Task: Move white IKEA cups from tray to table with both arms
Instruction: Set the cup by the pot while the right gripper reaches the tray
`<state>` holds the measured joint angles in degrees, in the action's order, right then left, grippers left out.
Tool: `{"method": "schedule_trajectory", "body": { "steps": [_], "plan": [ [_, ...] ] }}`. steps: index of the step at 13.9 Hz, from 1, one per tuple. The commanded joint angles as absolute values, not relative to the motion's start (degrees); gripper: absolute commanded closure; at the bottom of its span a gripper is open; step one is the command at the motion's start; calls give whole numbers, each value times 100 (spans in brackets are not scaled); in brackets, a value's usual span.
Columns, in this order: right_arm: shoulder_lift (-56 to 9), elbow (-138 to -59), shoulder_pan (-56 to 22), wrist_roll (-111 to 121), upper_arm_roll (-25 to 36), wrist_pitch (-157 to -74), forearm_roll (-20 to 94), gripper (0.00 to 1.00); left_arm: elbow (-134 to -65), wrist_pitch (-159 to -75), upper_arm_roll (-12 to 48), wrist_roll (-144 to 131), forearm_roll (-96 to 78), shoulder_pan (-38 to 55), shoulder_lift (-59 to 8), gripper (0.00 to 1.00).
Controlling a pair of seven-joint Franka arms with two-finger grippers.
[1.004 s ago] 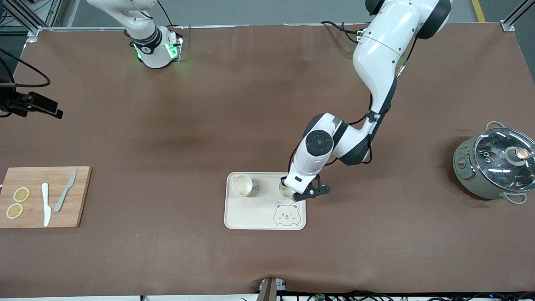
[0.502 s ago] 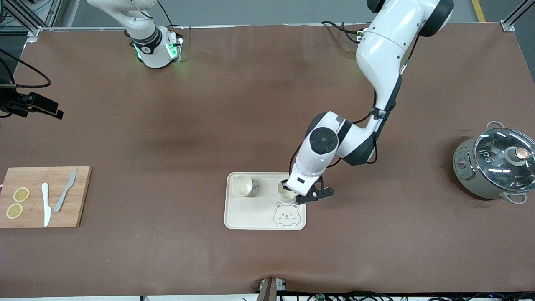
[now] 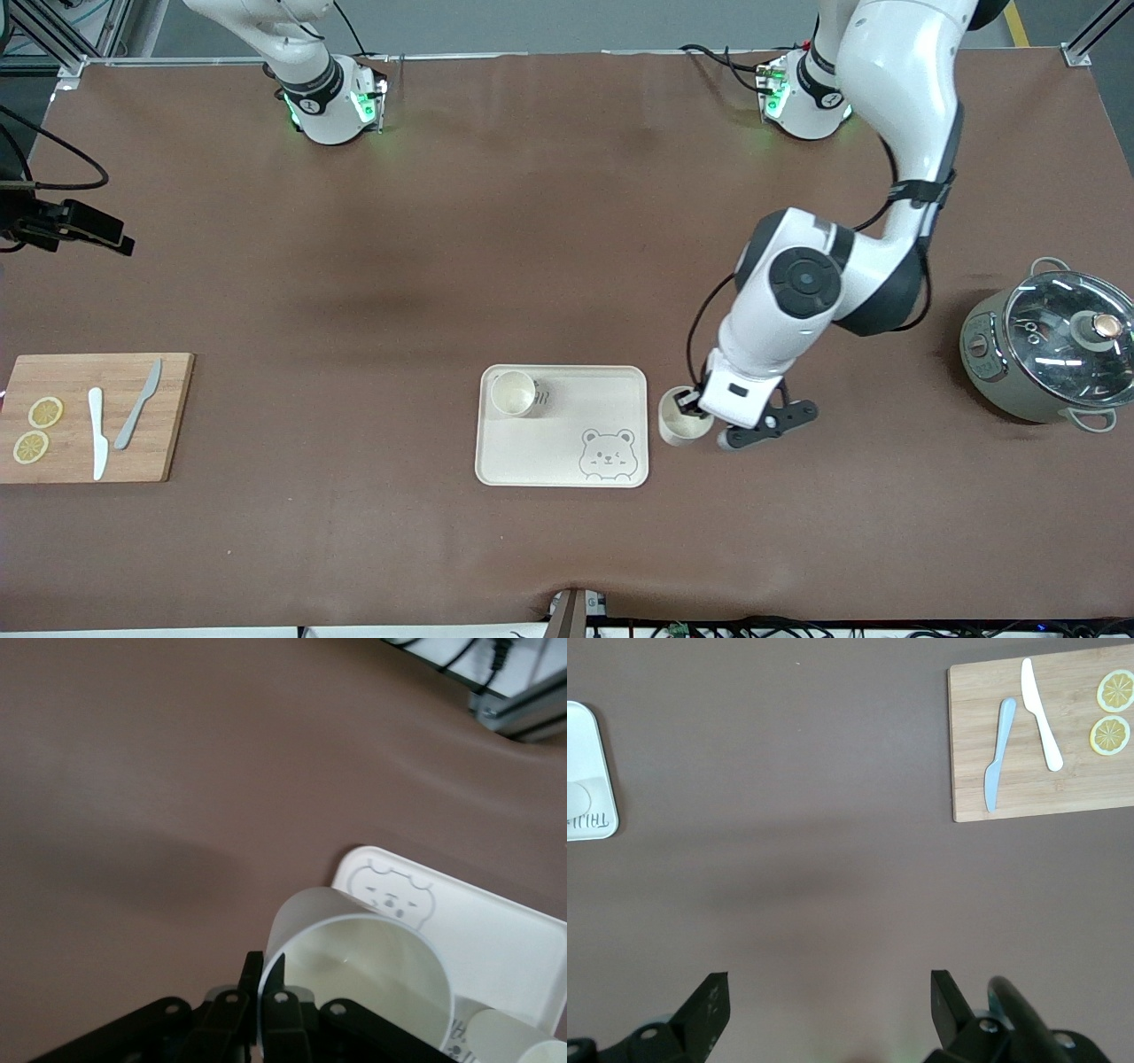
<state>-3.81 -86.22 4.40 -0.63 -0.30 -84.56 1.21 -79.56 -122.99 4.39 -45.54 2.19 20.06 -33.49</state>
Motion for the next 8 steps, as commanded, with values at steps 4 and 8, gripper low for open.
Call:
{"method": "schedule_trajectory", "body": {
  "steps": [4, 8],
  "plan": [
    [-790, -8499, 316, -88, -123, -8603, 96, 0, -9507, -12313, 510, -3886, 308, 978, -2374, 100],
    [-1125, -8534, 273, 334, -123, -8867, 97, 0, -10203, -12585, 510, -3806, 246, 536, -2329, 100]
  ]
}}
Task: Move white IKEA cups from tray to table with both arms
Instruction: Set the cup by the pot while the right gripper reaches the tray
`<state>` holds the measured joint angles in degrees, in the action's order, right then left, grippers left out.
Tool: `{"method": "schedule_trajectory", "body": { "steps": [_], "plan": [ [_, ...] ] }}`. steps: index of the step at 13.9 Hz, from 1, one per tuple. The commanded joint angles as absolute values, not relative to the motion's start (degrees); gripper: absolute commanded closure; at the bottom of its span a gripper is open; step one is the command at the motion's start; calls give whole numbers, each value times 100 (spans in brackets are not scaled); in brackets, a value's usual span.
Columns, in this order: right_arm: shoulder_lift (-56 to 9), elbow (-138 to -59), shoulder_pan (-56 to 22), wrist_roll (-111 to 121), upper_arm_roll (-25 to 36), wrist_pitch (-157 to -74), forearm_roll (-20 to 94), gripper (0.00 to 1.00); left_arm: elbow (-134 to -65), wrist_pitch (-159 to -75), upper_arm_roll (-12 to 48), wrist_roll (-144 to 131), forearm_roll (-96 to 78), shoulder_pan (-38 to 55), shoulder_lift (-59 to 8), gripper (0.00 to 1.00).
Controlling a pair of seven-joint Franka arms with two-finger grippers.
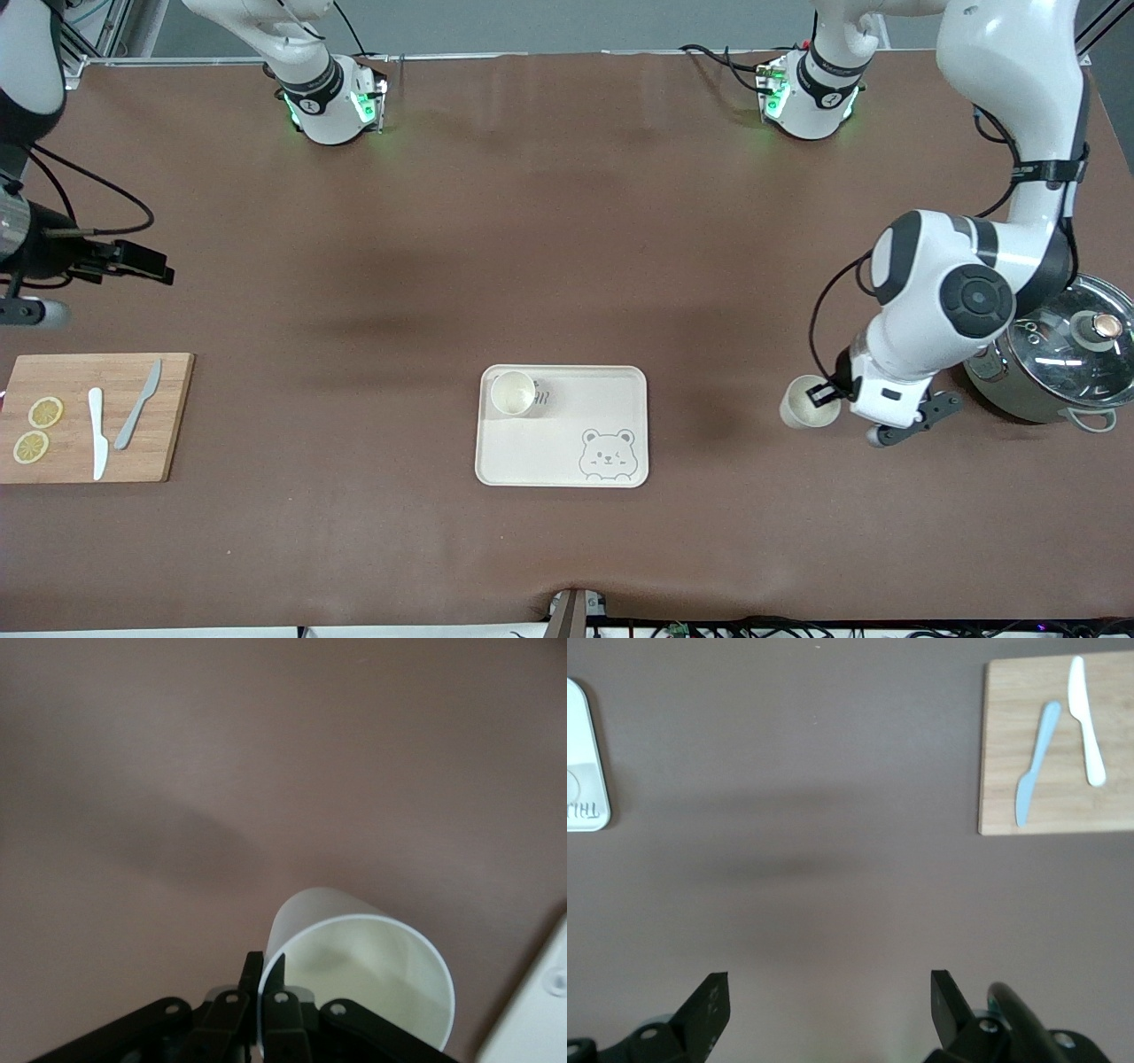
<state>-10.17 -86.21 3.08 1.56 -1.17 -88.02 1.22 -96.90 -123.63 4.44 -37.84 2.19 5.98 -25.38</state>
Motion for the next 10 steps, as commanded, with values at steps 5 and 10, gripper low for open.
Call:
{"method": "schedule_trajectory", "body": {
  "steps": [5, 10],
  "plan": [
    [-1300, -8543, -289, -1331, -123, -9008, 464, 0, -11274, -13682, 519, -3735, 281, 185, -2338, 100],
    [-1564, -8534, -1027, -3354, -132, -9526, 800, 0, -11575, -14001, 527, -3718, 290, 70, -2355, 74]
  ]
}}
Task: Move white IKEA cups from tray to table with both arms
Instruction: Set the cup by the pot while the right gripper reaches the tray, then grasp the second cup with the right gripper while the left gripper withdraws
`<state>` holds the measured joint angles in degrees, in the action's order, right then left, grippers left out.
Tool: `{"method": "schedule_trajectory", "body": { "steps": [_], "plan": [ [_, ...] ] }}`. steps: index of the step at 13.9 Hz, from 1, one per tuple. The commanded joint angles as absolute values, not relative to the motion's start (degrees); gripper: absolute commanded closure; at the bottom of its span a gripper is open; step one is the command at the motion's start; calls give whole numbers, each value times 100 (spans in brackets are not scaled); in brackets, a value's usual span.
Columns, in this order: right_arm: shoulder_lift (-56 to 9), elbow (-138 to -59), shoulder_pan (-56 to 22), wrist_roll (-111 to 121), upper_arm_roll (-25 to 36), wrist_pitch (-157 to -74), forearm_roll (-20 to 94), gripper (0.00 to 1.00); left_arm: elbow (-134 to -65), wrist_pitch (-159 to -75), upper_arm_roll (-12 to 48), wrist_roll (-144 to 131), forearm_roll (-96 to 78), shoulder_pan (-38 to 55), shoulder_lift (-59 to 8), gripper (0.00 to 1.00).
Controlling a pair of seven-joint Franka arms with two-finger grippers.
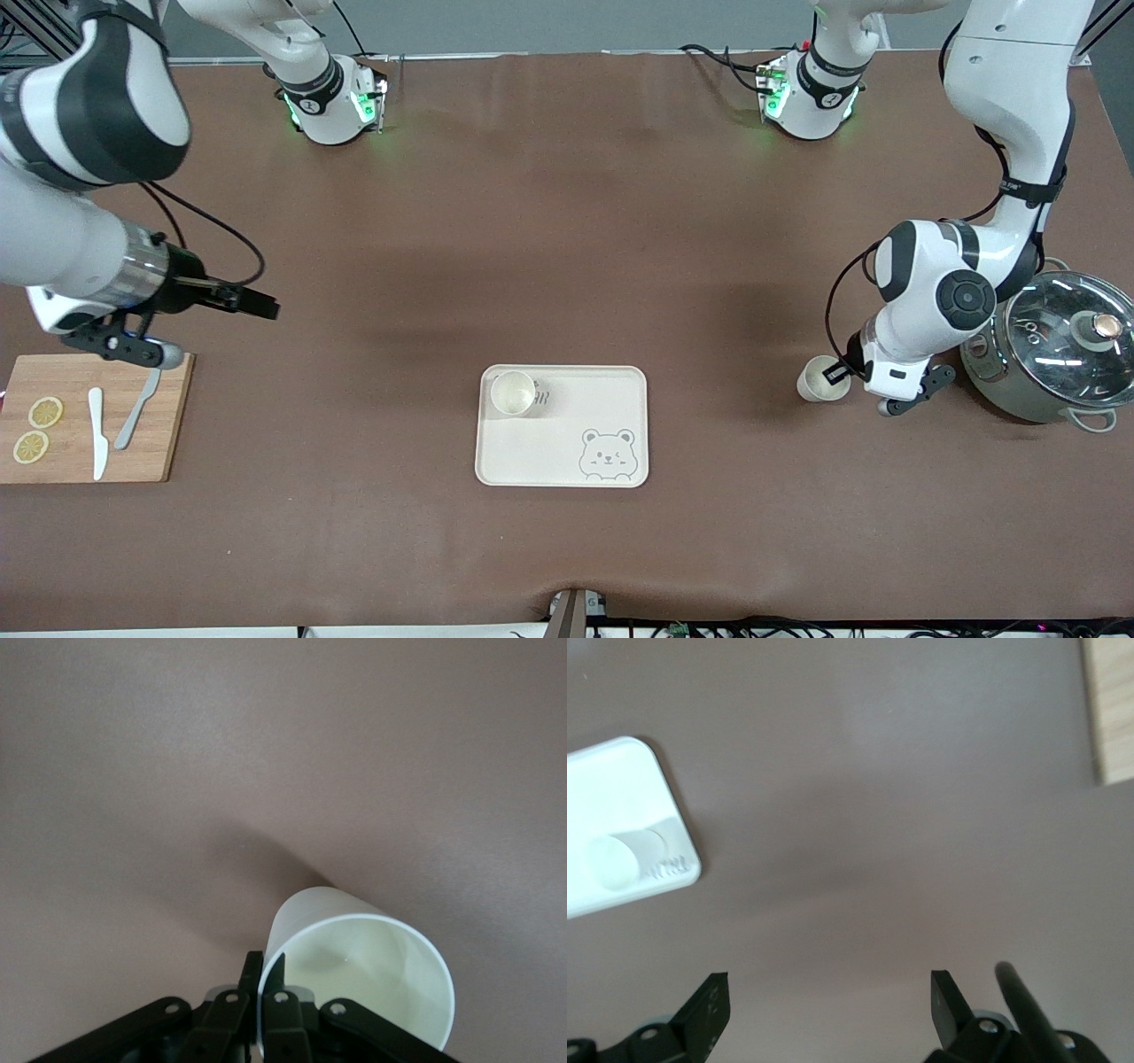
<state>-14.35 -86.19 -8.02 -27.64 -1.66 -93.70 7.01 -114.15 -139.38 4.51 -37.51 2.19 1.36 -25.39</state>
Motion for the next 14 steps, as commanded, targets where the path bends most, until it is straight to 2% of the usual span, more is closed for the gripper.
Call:
{"method": "schedule_trajectory", "body": {
  "steps": [1, 2, 5, 8, 11, 14],
  "plan": [
    [-1643, -8534, -1176, -3636, -123, -9684, 817, 0, -11558, -14001, 536, -3726, 290, 79, -2347, 25],
    [-1731, -8534, -1300, -3961, -132, -9842, 826, 0, -11549, -13992, 536, -3727, 290, 79, -2312, 0],
    [-2003, -8508, -1792, -5015, -132, -10527, 817, 0, -11418, -13922, 536, -3727, 281, 79, -2180, 0],
    [-2302, -8508, -2283, -5877, -123, -11020, 791, 0, -10997, -13756, 519, -3666, 299, 27, -2031, 0],
    [-2496, -8490, -2513, -6170, -132, -11171, 809, 0, -10154, -12932, 501, -3306, 299, -35, -2091, 0],
    [-2636, -8499, -2698, -6344, -123, -11180, 809, 0, -9687, -12394, 466, -2797, 299, -140, -2074, 0]
  ]
}}
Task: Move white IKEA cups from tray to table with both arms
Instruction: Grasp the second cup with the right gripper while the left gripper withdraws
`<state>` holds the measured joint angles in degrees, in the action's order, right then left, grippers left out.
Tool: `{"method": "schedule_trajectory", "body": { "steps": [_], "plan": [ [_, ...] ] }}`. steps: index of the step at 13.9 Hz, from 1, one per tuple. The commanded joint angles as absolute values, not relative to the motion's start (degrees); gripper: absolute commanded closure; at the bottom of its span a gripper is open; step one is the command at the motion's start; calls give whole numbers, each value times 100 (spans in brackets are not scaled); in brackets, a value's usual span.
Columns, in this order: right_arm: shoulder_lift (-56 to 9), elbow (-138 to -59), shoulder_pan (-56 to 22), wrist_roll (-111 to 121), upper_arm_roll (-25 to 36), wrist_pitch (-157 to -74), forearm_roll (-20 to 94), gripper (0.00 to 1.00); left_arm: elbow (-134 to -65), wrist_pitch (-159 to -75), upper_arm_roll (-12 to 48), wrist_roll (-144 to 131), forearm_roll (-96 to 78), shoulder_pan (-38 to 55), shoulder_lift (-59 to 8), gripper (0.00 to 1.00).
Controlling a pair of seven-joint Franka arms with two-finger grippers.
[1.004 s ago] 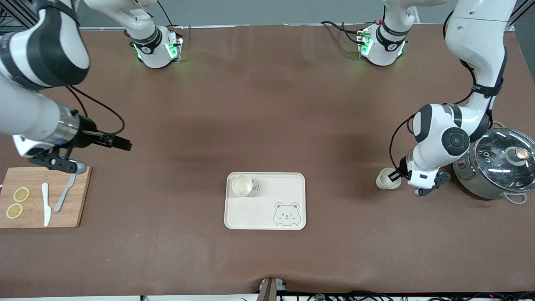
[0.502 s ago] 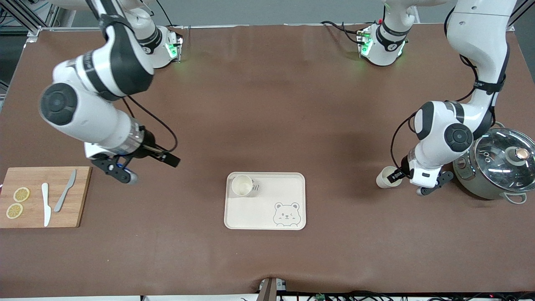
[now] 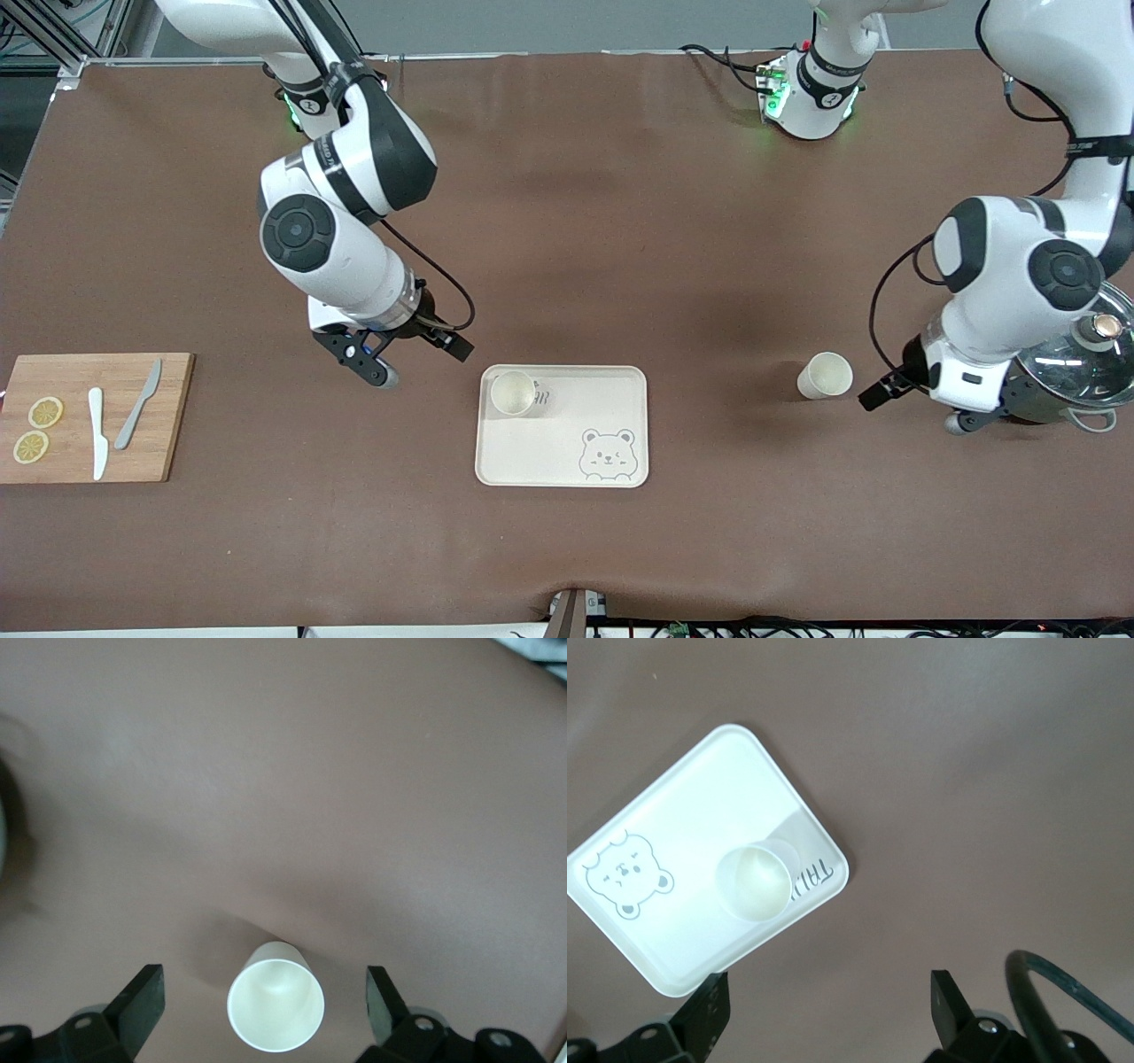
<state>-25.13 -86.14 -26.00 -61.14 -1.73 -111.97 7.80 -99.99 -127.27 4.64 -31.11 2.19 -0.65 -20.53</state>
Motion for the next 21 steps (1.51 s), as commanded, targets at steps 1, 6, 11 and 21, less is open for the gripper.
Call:
{"method": "schedule_trajectory", "body": {
  "steps": [1, 6, 11, 21],
  "plan": [
    [-2741, -8490, -2777, -6589, -132, -11197, 791, 0, -9555, -12227, 466, -2673, 299, -210, -2057, 0],
    [-3146, -8525, -2971, -7145, -123, -11698, 739, 0, -8711, -11523, 475, -2365, 290, -246, -2074, 0],
    [-3155, -8525, -2874, -7154, -114, -11995, 790, 0, -8666, -11093, 501, -2373, 229, -220, -1978, 0],
    [-3884, -8543, -2979, -7813, -88, -12946, 624, 25, -8657, -10557, 527, -2320, 229, -237, -1425, 0]
  ]
}}
